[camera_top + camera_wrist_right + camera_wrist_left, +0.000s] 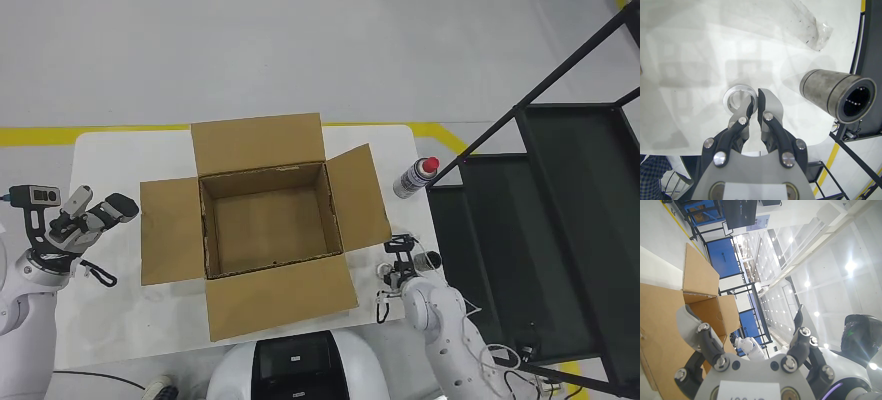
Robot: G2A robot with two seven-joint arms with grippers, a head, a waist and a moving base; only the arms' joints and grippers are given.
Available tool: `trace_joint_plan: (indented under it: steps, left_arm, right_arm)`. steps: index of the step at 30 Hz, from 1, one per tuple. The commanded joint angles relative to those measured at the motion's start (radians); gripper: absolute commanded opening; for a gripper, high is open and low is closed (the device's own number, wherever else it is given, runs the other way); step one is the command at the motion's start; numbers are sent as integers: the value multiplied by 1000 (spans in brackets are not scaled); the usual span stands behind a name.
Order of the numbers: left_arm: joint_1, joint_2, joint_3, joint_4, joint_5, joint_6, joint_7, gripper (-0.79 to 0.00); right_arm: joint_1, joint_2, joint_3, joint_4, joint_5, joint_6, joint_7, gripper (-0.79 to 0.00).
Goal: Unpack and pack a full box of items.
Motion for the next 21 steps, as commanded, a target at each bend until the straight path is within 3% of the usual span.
trace_joint_plan:
  steps: [1, 4, 5, 6, 8, 12, 19, 20, 21]
  left_arm:
    - [0, 0, 0, 0, 0, 0, 0, 0]
    - [0, 0, 0, 0, 0, 0, 0, 0]
    - [0, 0, 0, 0, 0, 0, 0, 0]
    - [0, 0, 0, 0, 0, 0, 0, 0]
    - [0, 0, 0, 0, 0, 0, 0, 0]
    - [0, 0, 0, 0, 0, 0, 0, 0]
    - [0, 0, 0, 0, 0, 0, 0, 0]
    - [0, 0, 0, 0, 0, 0, 0, 0]
    - [0, 0, 0, 0, 0, 0, 0, 0]
  right_arm:
    - [1, 1, -2, 1, 1, -2, 0, -625]
    - [2, 2, -6, -3, -8, 2, 6, -228]
    - [-1, 2, -6, -10, -5, 2, 4, -175]
    - [-6, 3, -4, -16, -2, 3, 3, -172]
    - [-16, 4, 2, -31, 9, 3, -4, -302]
    - [-55, 8, 19, -84, 61, -37, -29, -400]
    - [-162, 27, 152, -191, 283, -247, -63, -348]
    - [-172, 30, 174, -198, 312, -280, -62, -271]
    - [-180, 33, 192, -203, 336, -311, -62, -132]
